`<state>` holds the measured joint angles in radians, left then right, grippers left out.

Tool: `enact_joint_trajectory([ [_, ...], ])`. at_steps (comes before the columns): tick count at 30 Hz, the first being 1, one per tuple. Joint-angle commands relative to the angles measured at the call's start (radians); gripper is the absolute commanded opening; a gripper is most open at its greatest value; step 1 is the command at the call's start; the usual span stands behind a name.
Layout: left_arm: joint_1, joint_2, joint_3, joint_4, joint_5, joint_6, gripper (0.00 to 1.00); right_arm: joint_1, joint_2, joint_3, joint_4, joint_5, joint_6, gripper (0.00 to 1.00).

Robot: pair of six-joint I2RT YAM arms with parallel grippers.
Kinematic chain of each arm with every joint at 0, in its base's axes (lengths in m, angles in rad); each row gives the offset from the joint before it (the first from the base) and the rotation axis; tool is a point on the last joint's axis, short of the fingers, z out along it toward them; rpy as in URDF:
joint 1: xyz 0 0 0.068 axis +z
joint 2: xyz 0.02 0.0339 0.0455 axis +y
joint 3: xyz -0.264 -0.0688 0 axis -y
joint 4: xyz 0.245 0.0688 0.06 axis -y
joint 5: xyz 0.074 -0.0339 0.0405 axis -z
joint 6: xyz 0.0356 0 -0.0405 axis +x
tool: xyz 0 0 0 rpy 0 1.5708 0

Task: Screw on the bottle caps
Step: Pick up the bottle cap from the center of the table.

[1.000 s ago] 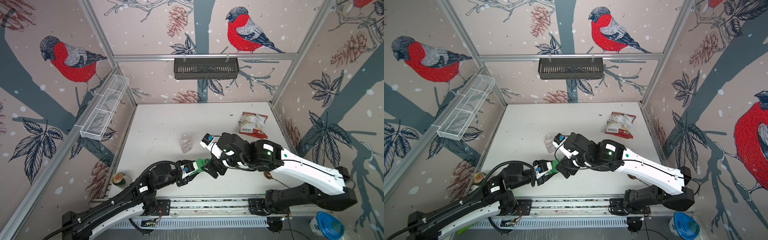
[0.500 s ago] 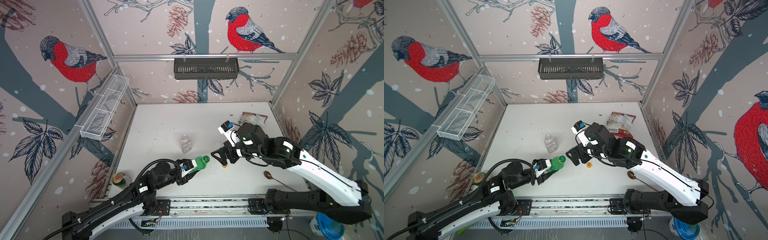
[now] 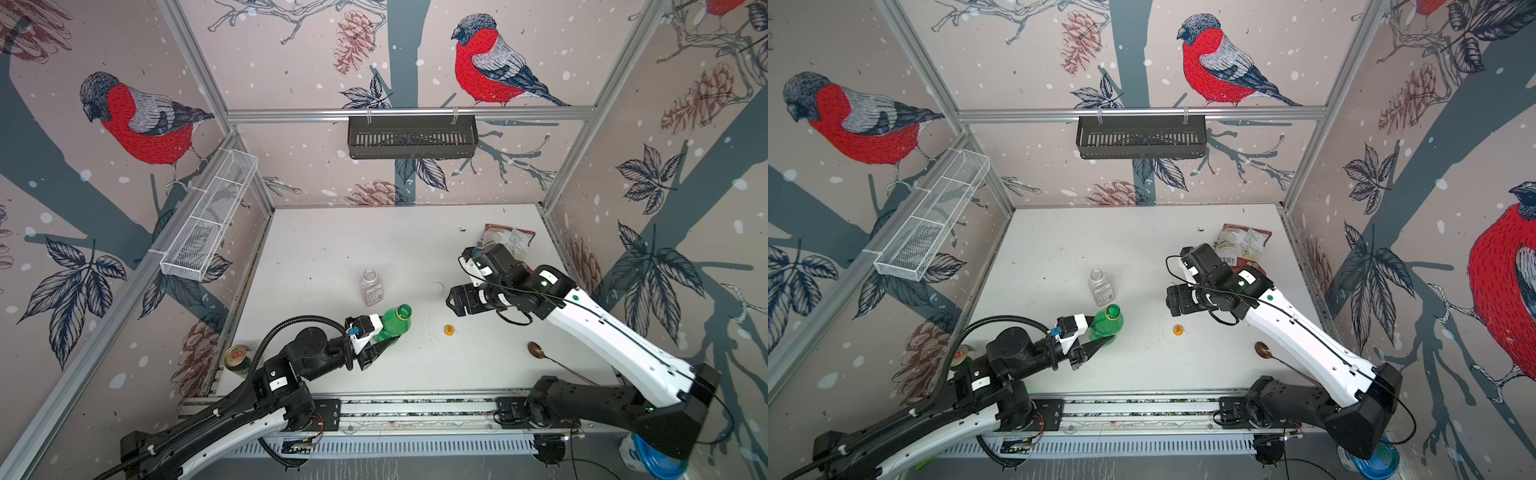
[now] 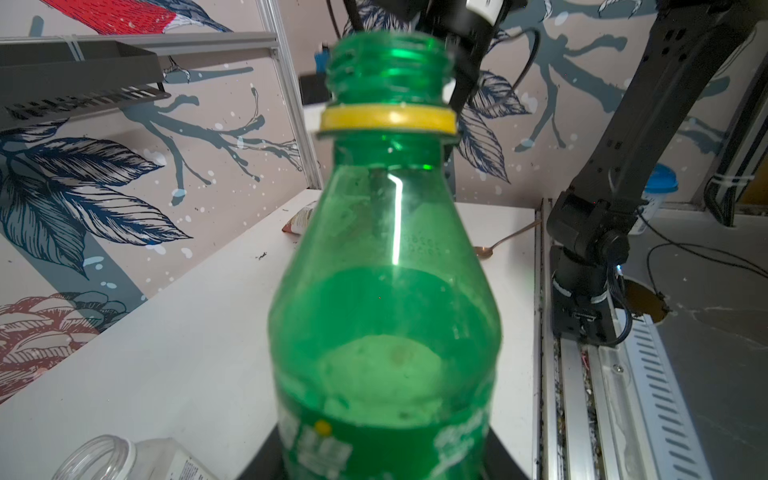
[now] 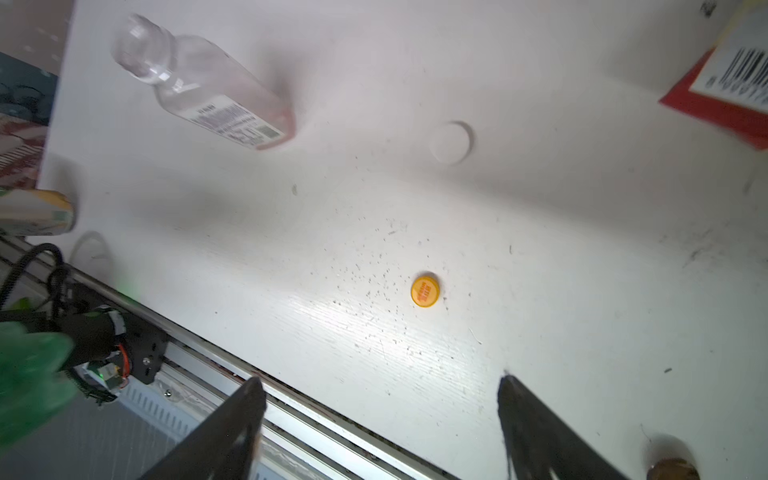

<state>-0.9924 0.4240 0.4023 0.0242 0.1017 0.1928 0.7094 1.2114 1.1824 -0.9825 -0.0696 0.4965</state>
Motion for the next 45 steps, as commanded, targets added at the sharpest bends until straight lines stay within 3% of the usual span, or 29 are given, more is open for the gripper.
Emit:
enact_joint_trajectory([
  [1,0.001,-0.018,-0.012,0.089,0.022,-0.054,0.30,0.007,0.037,-0.046,-0.022,0.008,0.009,0.85],
  [4,0.000,-0.024,-0.021,0.094,0.040,-0.057,0.31,0.026,0.126,-0.069,-0.028,0.025,0.009,0.78],
  [17,0.000,-0.046,-0.053,0.155,0.044,-0.112,0.31,0.047,0.330,-0.138,0.089,0.047,0.027,0.71],
  [23,0.001,-0.043,-0.012,0.111,0.069,-0.138,0.31,0.047,0.375,-0.141,0.117,0.067,0.036,0.68],
  [45,0.001,-0.123,-0.140,0.186,0.006,-0.132,0.32,0.054,0.482,-0.155,0.201,0.062,0.063,0.50],
])
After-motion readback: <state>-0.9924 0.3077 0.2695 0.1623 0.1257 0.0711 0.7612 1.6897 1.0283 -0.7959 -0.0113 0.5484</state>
